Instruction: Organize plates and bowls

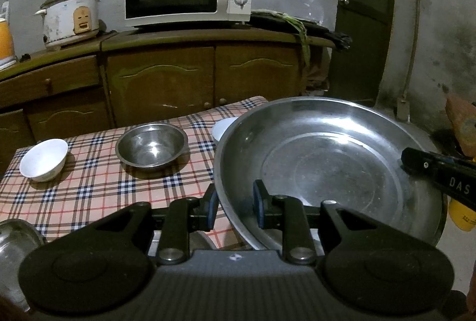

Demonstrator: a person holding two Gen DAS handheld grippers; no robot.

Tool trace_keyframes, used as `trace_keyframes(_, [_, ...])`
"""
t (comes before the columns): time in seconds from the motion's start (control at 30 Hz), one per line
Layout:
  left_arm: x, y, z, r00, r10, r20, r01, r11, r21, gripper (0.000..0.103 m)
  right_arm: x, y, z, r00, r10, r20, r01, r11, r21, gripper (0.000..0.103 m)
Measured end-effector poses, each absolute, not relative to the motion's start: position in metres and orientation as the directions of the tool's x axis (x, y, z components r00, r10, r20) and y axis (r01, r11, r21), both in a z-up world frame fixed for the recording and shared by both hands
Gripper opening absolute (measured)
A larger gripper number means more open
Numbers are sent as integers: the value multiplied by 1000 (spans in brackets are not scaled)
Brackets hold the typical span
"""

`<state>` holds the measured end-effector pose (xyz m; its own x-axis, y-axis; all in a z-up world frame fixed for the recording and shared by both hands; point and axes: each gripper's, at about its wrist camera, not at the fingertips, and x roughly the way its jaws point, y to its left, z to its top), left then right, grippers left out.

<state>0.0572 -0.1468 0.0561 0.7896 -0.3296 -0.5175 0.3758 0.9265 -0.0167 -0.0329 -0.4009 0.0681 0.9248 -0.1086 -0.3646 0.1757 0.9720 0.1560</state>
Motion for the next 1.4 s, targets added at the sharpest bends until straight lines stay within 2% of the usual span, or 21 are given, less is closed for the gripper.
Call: trace_keyframes(1.4, [57, -103, 52, 807, -250, -535, 283, 959, -21, 26, -23, -367, 65, 921, 4, -391, 51, 990, 130, 21])
